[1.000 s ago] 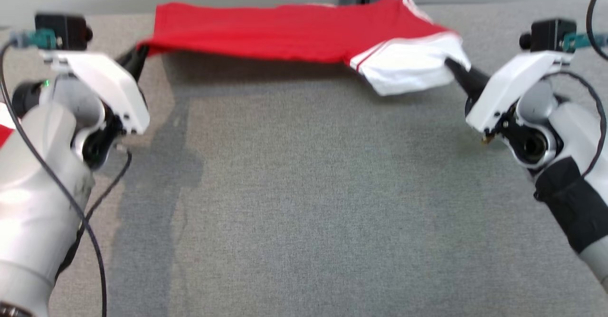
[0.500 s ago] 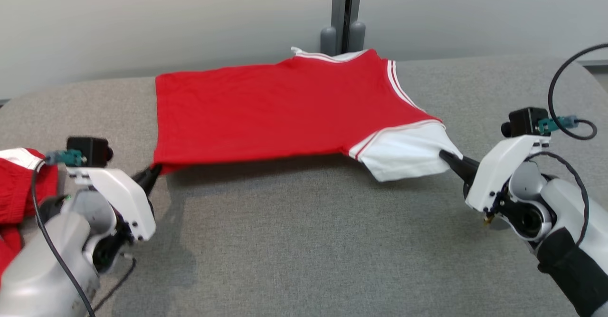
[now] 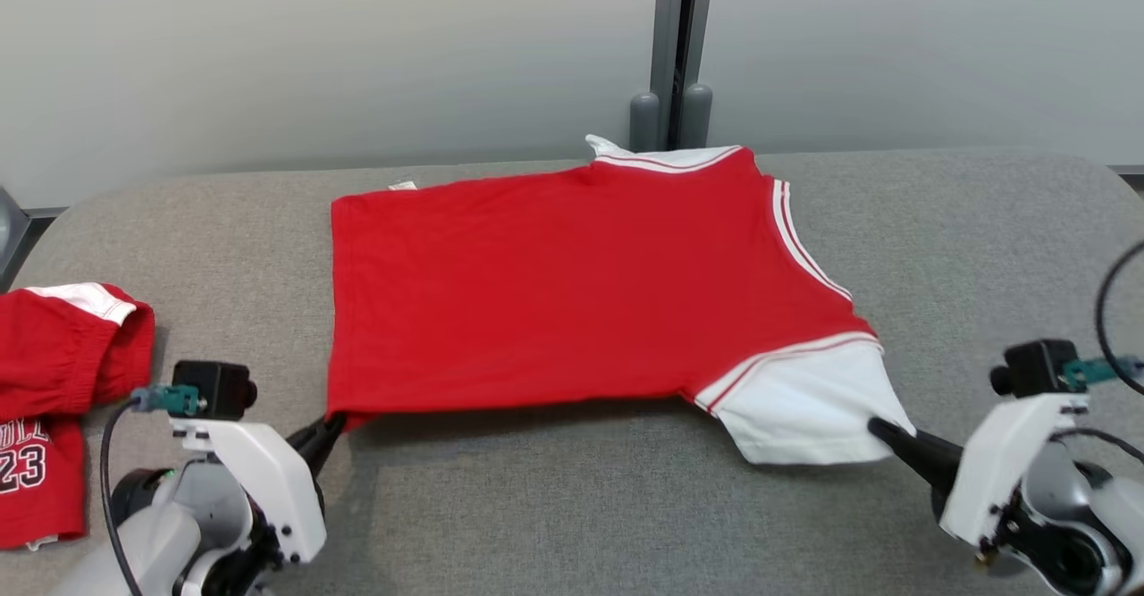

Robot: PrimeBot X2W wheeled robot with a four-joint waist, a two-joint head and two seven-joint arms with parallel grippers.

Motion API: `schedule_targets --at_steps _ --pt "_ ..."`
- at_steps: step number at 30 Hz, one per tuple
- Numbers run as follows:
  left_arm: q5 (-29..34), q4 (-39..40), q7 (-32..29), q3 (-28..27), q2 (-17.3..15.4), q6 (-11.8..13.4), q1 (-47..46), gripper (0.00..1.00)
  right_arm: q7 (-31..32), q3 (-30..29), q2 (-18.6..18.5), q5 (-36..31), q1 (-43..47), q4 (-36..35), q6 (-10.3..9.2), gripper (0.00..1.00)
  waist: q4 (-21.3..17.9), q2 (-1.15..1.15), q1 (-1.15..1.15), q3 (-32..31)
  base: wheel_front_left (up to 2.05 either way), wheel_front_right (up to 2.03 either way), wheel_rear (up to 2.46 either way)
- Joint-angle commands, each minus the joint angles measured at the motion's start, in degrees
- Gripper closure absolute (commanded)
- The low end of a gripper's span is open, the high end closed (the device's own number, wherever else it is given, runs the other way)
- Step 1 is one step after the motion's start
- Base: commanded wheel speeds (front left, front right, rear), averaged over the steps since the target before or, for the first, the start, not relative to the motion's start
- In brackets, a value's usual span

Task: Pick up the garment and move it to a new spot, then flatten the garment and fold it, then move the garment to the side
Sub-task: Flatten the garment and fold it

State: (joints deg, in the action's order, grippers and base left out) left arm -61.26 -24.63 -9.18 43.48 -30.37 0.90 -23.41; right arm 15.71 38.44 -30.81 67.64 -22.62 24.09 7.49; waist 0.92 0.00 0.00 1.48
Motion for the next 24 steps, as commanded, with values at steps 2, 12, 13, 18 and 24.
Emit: schedule_targets --at_steps 2,12,13,18,24 --pt "-0.5 2.8 -0.3 -0.1 -1.7 1.2 2.2 1.0 0.3 -2.2 -1.5 0.1 4.0 -3.3 0.04 1.0 0.2 0.0 0.0 -0.1 0.0 0.0 0.0" --pt "-1.8 17.7 -0.2 -1.8 -8.2 8.4 11.5 1.0 4.2 -17.6 -2.9 -4.3 25.2 -24.3 0.04 1.0 0.3 0.0 0.0 1.3 0.0 0.0 0.0" --pt "-1.9 18.6 -0.1 -2.0 -8.6 8.9 12.1 1.0 5.1 -19.3 -2.3 -5.4 27.4 -26.4 0.04 1.0 0.4 0.0 0.0 1.4 0.0 0.0 0.0" --pt "-2.3 22.2 -0.4 -2.4 -10.0 10.7 13.7 1.0 13.1 -28.1 2.9 -11.3 36.7 -37.3 0.04 1.0 0.8 0.0 0.0 2.1 0.0 0.0 0.0" --pt "-2.0 24.2 -0.7 -2.5 -10.4 11.5 13.6 1.0 23.8 -35.9 12.2 -18.5 41.4 -47.1 0.04 1.0 0.9 0.0 0.0 3.2 0.0 0.0 0.0"
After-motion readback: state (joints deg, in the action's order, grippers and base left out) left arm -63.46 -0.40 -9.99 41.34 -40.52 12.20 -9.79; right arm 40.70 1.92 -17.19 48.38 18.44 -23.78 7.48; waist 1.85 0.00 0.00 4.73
